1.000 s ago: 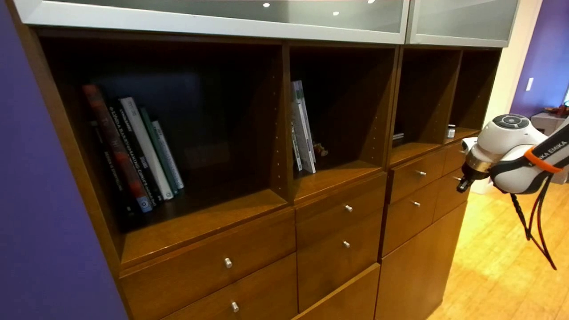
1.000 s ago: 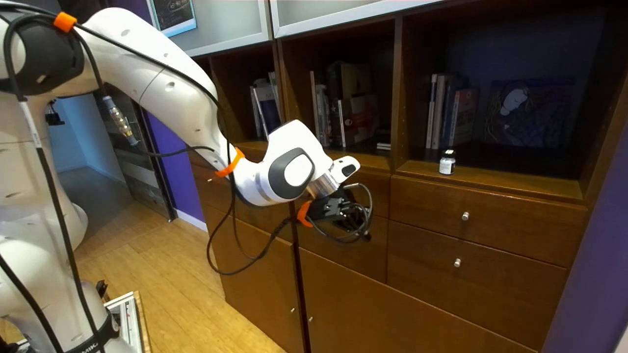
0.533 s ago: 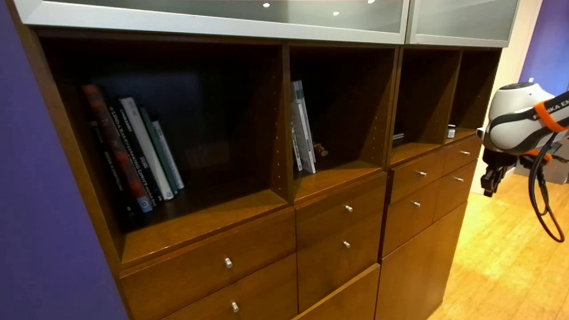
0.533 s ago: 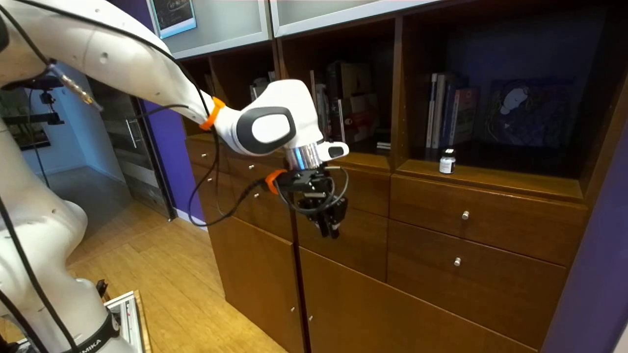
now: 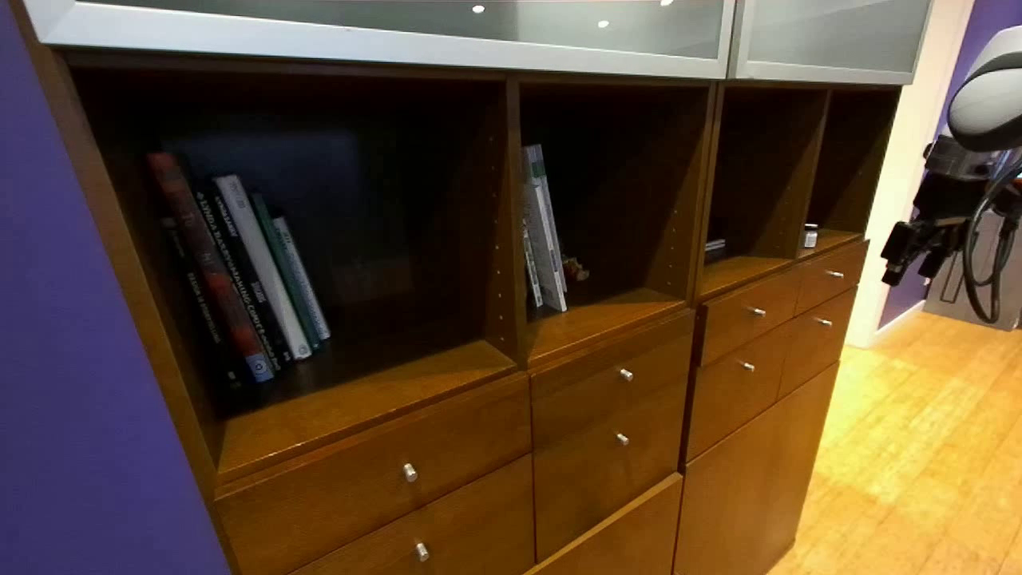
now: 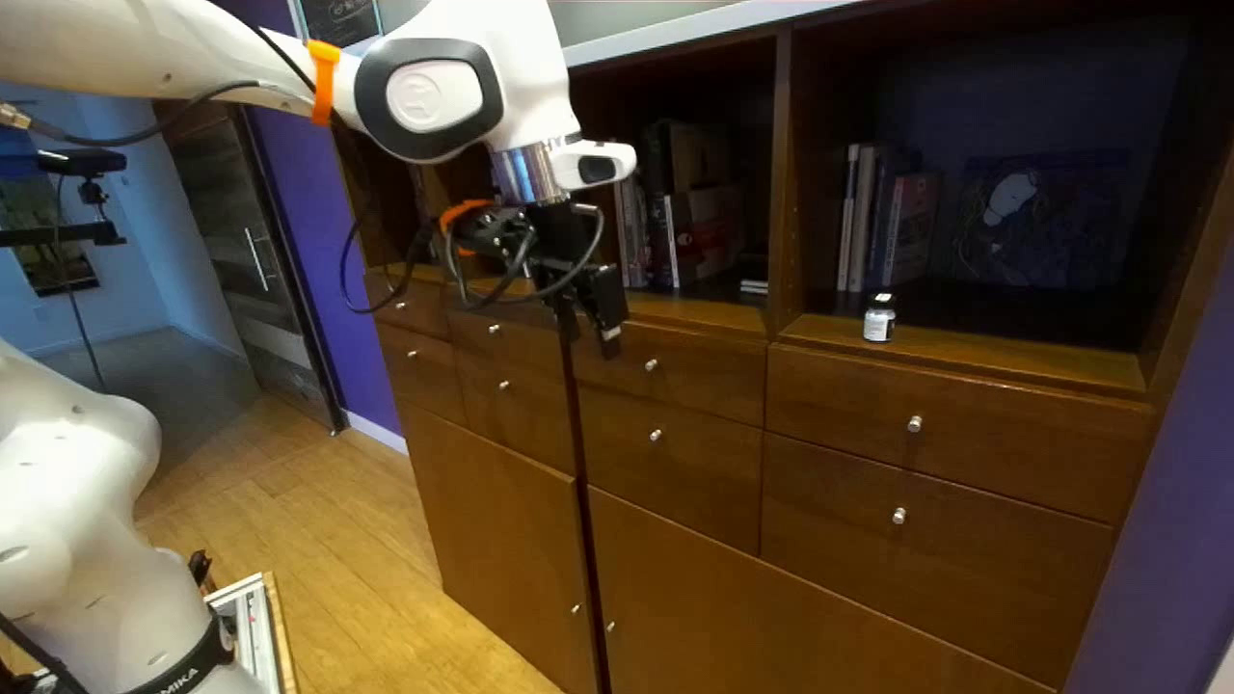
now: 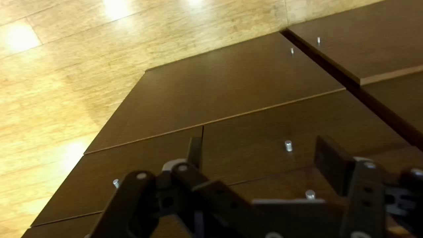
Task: Close the drawer
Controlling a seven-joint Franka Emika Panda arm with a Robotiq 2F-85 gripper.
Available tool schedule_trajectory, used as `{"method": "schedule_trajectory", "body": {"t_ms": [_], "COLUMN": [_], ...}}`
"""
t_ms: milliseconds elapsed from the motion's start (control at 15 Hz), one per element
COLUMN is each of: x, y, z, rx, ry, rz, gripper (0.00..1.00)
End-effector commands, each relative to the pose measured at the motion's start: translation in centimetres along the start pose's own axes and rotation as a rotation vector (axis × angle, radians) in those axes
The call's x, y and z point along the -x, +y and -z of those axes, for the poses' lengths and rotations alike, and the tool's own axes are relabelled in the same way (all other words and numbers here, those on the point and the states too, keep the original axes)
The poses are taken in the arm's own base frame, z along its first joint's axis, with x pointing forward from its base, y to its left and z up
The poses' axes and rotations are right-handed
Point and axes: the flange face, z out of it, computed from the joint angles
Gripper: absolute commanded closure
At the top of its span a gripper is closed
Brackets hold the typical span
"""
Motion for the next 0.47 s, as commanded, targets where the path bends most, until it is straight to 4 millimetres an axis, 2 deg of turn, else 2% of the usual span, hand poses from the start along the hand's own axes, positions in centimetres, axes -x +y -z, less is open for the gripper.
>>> {"method": "schedule_trajectory", "body": {"t_ms": [0,67,133,400], "x": [1.4,1.5,0.5,0.6], "y": [-1.9,-2.2,-1.4,-1.4], "z": [3.2,3.4,2.8,2.8], "rx": [-0.031,-0.014,-0.007,-0.008], "ry": [0.062,0.075,0.054,0.054], "rz": [-0.12,-0.095,-0.075,-0.076], "gripper": [0.0,0.0,0.0,0.0]}}
